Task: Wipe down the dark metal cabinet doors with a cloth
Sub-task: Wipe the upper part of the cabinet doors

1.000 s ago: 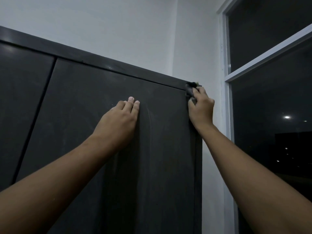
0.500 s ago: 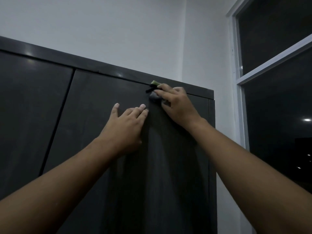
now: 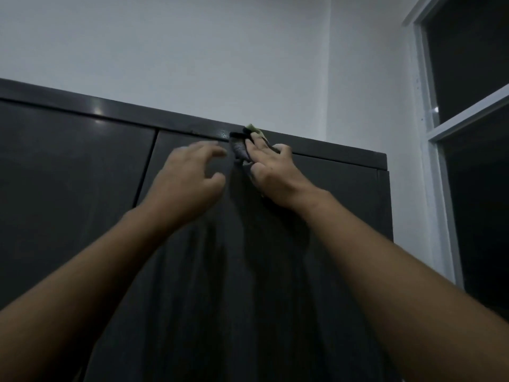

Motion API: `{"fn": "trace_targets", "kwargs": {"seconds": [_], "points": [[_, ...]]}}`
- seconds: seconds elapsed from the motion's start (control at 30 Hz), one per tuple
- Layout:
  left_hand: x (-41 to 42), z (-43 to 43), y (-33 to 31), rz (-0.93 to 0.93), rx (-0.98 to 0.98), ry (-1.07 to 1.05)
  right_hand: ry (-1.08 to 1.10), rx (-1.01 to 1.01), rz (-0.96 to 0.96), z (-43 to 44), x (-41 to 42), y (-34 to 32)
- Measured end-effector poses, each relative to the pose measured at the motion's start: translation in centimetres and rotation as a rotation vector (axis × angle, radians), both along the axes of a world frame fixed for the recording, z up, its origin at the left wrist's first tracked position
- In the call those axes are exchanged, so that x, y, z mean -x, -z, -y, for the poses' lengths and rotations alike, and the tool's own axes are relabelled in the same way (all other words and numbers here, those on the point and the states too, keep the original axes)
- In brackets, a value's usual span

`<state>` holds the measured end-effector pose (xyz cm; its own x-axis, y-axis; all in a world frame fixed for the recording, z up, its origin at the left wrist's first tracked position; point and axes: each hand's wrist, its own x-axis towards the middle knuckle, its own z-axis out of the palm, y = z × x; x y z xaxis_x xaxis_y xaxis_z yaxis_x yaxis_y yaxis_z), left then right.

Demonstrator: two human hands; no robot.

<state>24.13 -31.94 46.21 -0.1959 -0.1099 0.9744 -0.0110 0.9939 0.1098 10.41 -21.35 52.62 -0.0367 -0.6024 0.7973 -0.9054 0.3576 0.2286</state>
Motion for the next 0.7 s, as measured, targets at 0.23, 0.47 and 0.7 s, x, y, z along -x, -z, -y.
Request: {"fn": "trace_targets", "kwargs": {"seconds": [0.23, 0.47, 0.7], "points": [[3.1, -3.6, -3.2, 0.032, -0.099, 0.056, -0.337, 0.101, 0.064, -0.9, -0.1, 1.4], [7.9, -2.4, 0.6, -0.031, -0.062, -0.033, -0.452, 0.353, 0.109, -3.5, 2.9, 2.6], [8.4, -0.7, -1.1, -0.067, 0.096, -0.218, -0.187, 0.169, -0.042, -2.1, 4.0, 4.2]]}}
